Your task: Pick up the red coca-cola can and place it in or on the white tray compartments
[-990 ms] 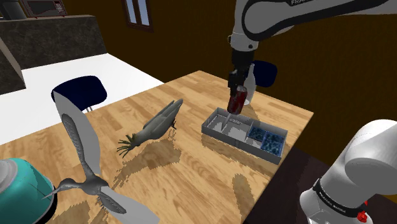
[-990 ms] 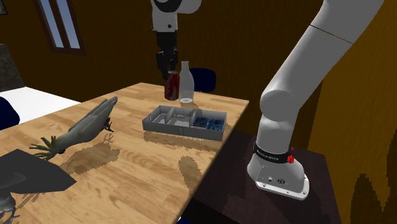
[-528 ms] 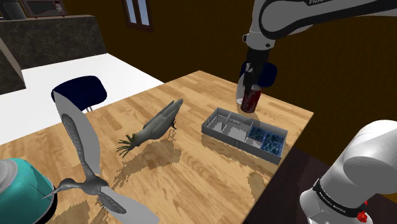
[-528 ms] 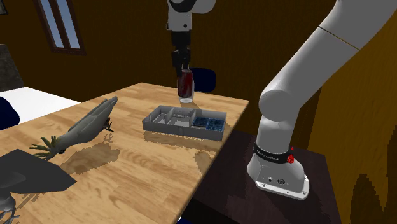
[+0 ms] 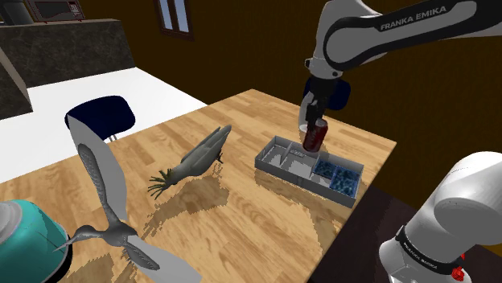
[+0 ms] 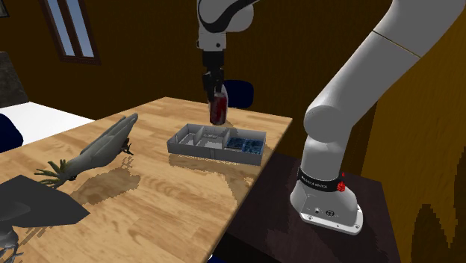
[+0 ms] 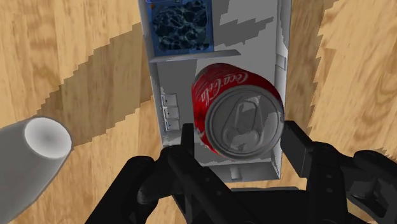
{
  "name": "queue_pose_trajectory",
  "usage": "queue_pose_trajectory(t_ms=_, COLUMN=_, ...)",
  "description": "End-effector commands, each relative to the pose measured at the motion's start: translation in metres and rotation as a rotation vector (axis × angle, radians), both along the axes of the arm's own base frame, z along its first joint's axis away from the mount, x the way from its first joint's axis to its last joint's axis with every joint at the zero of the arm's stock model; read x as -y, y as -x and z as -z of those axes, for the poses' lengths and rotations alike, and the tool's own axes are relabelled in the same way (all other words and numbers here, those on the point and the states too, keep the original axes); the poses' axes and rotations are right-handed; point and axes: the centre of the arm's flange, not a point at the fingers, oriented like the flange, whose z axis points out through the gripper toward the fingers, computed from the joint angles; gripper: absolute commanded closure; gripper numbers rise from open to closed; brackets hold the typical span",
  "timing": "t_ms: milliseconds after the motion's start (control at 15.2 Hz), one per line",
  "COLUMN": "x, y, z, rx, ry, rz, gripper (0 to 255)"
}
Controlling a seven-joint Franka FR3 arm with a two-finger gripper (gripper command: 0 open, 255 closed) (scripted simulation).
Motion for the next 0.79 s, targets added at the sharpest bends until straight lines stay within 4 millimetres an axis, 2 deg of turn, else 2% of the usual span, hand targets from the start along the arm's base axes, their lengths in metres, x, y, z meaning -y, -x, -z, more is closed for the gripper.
queue_pose_trajectory(t_ms=0, x=0.001, y=0.0, z=0.011, rx=0.001, ry=0.0, rz=0.0, gripper=255)
queue_pose_trajectory(t_ms=660, x=0.001, y=0.0, z=0.063, rx=0.001, ry=0.0, rz=0.0, gripper=255)
queue_pose_trajectory(t_ms=726, x=0.001, y=0.0, z=0.063, rx=0.001, ry=0.0, rz=0.0, gripper=255)
